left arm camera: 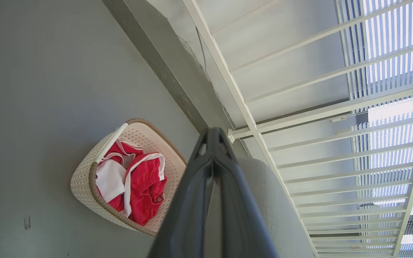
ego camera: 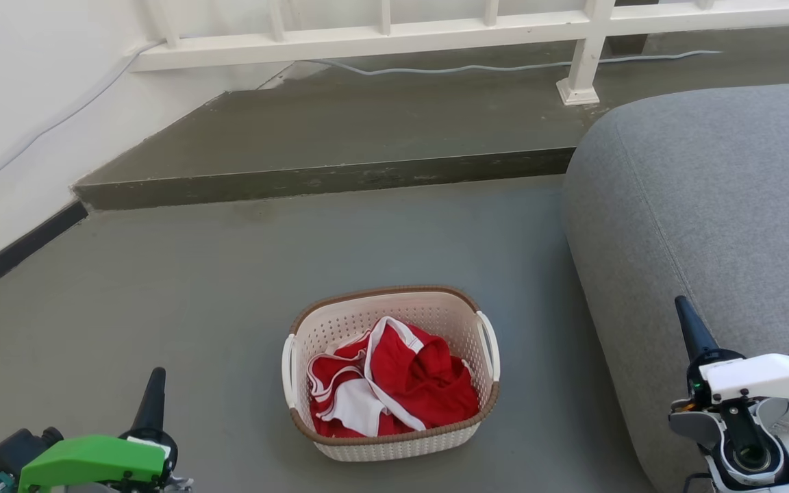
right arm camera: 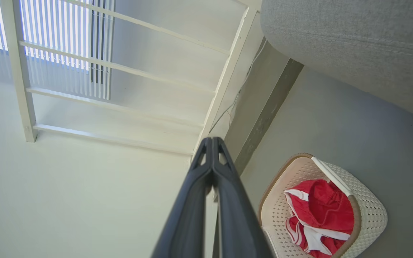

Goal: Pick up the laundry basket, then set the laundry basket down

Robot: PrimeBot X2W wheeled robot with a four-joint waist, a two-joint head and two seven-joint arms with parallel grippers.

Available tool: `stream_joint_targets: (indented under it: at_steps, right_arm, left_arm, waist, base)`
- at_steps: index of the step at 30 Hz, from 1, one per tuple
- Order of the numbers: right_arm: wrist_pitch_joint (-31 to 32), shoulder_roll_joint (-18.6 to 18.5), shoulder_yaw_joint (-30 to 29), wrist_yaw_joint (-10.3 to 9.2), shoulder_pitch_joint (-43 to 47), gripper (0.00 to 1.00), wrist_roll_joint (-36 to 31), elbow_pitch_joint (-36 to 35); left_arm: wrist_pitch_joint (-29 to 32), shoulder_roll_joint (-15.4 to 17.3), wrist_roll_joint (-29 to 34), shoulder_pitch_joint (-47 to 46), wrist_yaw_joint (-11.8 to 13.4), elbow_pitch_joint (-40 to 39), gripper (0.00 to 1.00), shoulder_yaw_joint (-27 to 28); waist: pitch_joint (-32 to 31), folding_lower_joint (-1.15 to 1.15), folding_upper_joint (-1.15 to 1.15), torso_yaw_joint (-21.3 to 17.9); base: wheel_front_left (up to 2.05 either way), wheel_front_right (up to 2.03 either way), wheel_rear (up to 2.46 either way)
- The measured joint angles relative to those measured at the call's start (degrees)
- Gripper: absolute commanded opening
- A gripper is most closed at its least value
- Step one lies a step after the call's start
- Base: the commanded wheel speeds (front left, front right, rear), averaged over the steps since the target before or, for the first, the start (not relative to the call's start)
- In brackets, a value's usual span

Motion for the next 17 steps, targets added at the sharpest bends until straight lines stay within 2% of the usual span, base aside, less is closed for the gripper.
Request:
stream_joint_targets:
  at_steps: [17]
  right_arm:
    - [3.4,1.3,-4.6,1.97,-1.0,0.0,11.7,0.0]
  left_arm:
    - [2.9,0.1,-12.7,-2.5,-2.1,1.7,0.0,2.2]
  waist:
    - [0.3,0.0,0.0,0.8]
  base:
    - [0.0,0.0,0.0]
